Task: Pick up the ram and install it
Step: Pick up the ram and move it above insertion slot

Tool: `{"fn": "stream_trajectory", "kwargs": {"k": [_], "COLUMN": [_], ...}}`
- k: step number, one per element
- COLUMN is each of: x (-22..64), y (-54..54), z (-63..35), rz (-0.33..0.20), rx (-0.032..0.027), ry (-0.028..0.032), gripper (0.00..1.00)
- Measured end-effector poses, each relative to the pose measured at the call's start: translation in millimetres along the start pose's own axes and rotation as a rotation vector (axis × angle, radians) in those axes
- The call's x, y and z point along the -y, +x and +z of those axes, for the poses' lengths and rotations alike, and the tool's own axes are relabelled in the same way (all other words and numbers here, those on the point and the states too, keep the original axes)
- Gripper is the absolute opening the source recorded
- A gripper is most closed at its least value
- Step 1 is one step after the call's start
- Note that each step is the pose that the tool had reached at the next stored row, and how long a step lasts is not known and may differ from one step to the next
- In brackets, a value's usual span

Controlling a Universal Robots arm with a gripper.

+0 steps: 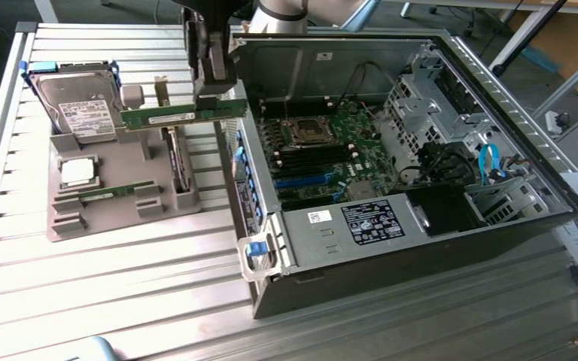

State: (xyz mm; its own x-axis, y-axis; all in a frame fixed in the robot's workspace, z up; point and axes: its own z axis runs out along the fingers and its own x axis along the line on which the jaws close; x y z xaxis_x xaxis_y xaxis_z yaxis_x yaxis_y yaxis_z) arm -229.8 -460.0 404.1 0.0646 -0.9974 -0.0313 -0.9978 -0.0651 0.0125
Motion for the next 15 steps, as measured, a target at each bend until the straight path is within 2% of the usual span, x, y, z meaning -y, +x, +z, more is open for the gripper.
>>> {"fn": "stream_trajectory", "kwargs": {"k": [15], "x": [29.6], "y": [2.1], "z": [-0.5], "rz": [0.000], "rx": [0.0000], "ry": [0.0000], "gripper": [0.12]}}
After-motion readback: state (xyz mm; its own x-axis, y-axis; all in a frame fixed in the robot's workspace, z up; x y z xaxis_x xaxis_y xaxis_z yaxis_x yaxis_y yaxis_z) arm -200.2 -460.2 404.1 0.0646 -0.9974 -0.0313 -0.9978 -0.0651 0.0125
